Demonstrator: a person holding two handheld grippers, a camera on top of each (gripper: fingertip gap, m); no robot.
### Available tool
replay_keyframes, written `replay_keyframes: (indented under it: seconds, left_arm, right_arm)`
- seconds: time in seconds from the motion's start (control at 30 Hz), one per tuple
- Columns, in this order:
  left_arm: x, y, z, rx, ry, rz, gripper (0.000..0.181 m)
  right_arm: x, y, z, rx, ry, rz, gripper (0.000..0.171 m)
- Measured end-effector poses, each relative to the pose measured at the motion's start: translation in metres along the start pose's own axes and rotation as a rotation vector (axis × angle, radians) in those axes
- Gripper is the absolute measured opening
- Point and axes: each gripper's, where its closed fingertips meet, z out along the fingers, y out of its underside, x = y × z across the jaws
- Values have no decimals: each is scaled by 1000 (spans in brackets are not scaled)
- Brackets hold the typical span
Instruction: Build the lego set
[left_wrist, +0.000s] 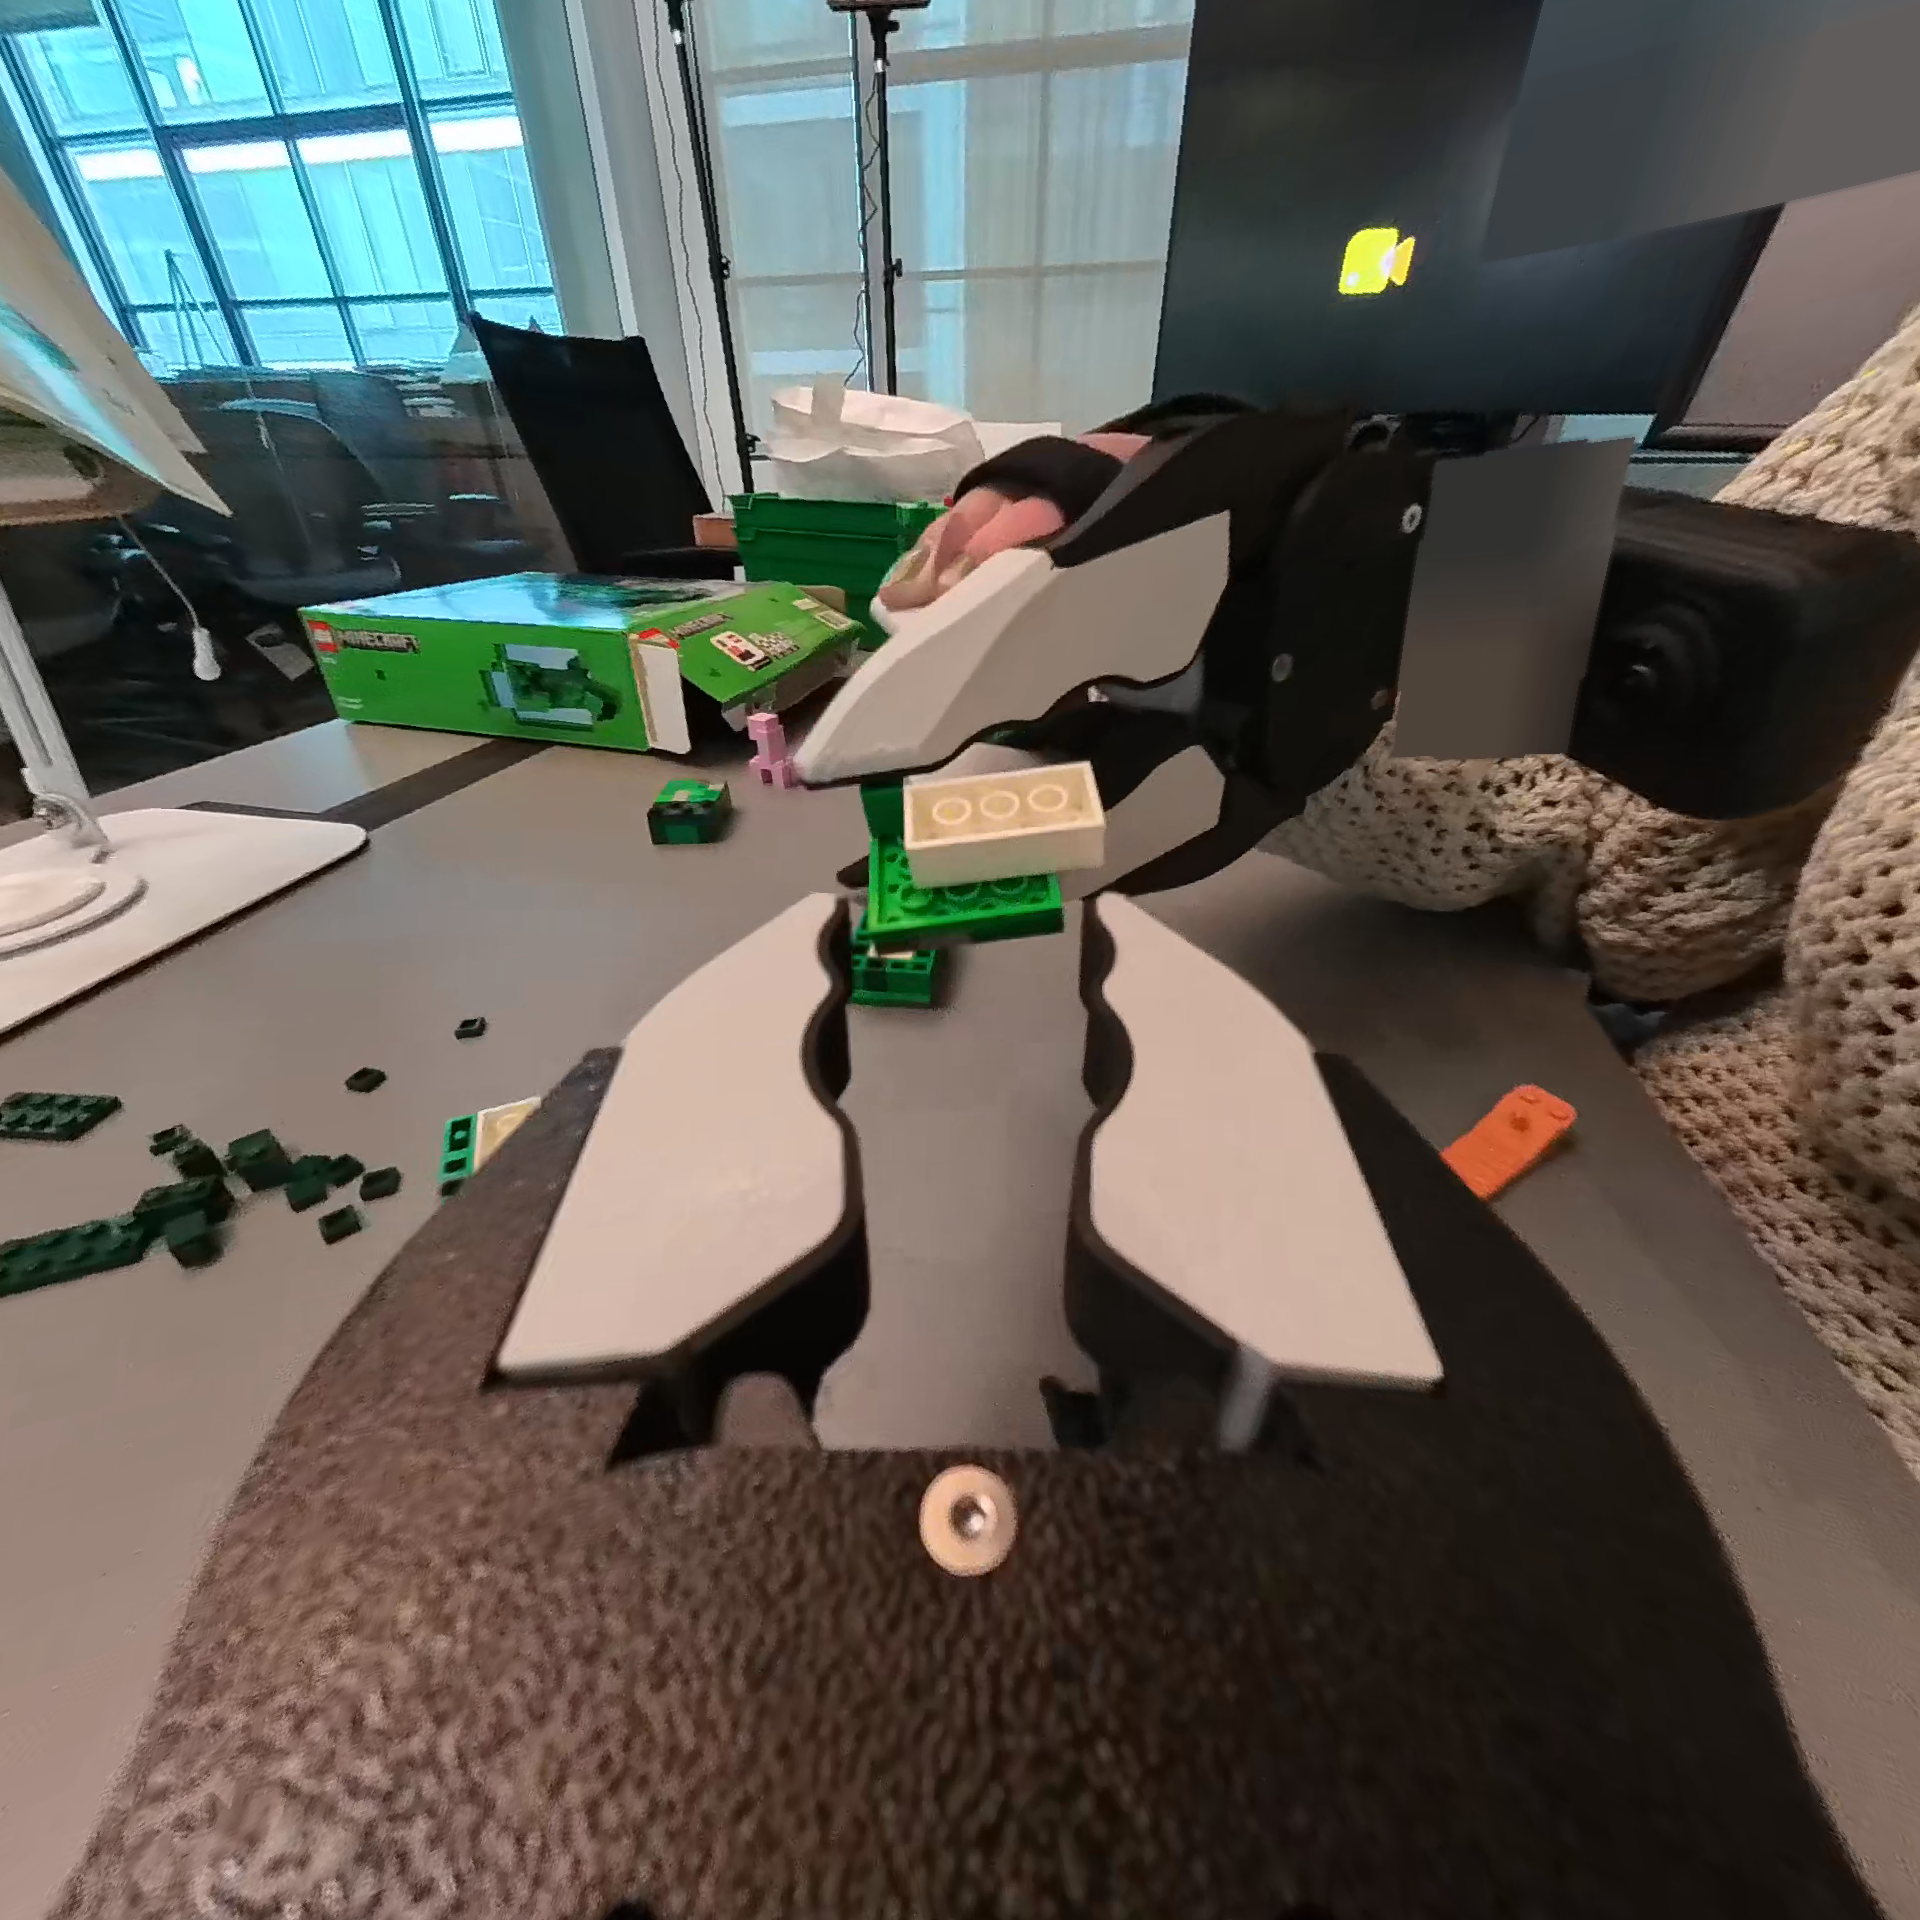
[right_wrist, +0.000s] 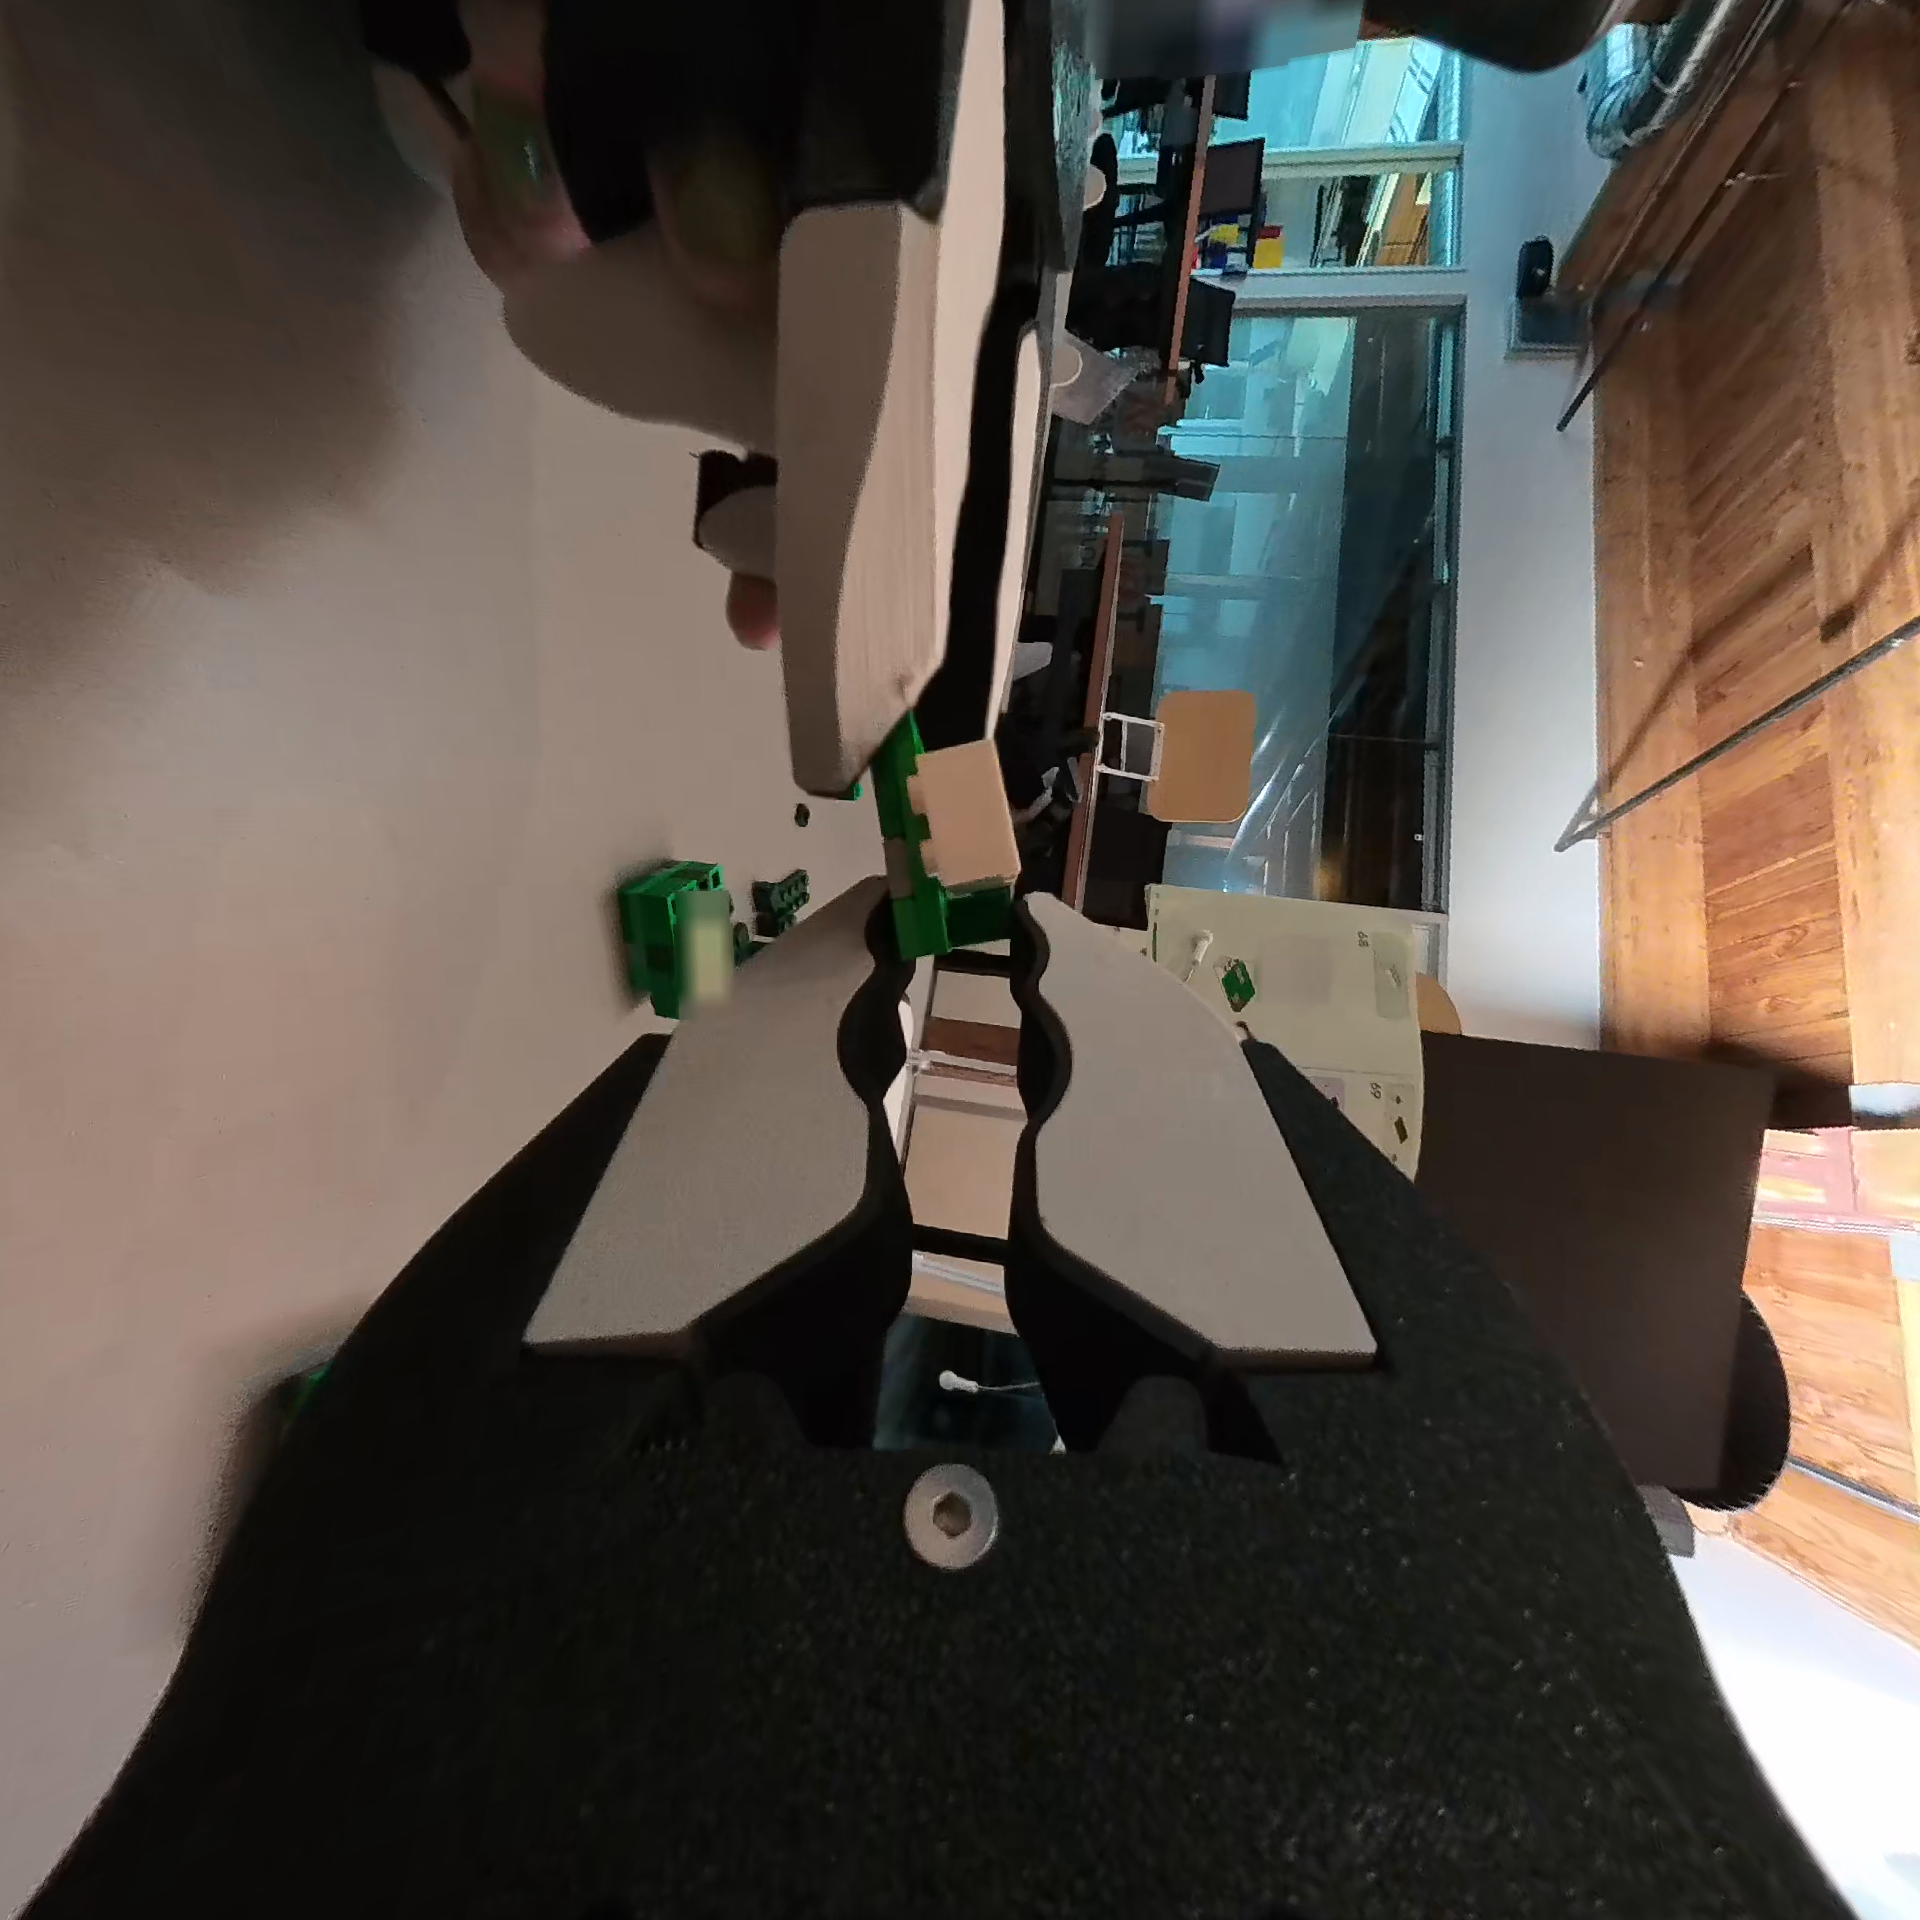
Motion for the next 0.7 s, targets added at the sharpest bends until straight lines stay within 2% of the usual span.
replay_keyframes:
  seconds: [0.07,0.23,0.37,0.5,0.7]
  left_arm:
    - [-1,1,0,-5,-6,-8,34]
    - [-2,3,0,-26,-8,-11,34]
    - [-3,0,-1,-10,-9,-17,34]
    - [-6,2,-2,-14,-13,-43,34]
    - [-5,7,-1,-31,20,-99,34]
  right_arm:
    - [0,0,1,-5,6,-14,18]
    - [-1,0,1,-8,6,-16,18]
    - [2,-1,2,3,13,59,19]
    - [3,2,2,-3,10,119,27]
    - [-3,-2,-4,56,-66,160,27]
